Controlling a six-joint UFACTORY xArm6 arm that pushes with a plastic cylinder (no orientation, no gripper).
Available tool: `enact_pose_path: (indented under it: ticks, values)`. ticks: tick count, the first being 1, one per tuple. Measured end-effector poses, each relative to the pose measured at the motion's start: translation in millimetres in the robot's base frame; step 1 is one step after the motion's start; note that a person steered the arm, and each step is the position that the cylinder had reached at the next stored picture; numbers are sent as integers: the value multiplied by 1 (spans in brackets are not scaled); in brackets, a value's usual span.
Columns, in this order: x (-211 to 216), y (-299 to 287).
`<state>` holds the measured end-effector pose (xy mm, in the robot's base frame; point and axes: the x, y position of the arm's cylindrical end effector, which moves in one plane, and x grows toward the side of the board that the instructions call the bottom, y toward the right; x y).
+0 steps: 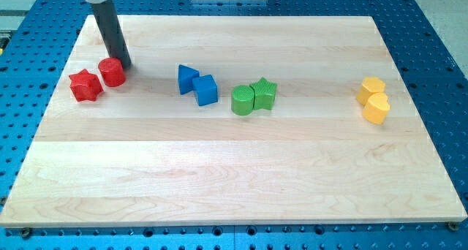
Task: Push the red circle to the bottom right side of the red star
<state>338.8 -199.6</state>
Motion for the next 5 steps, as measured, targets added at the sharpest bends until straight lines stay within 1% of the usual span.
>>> enact_pose_path:
  ticks: [1, 2, 3, 4, 5]
  values:
    - [19, -29]
    - [52, 0]
    - [87, 3]
    - [112, 41]
    - [111, 65]
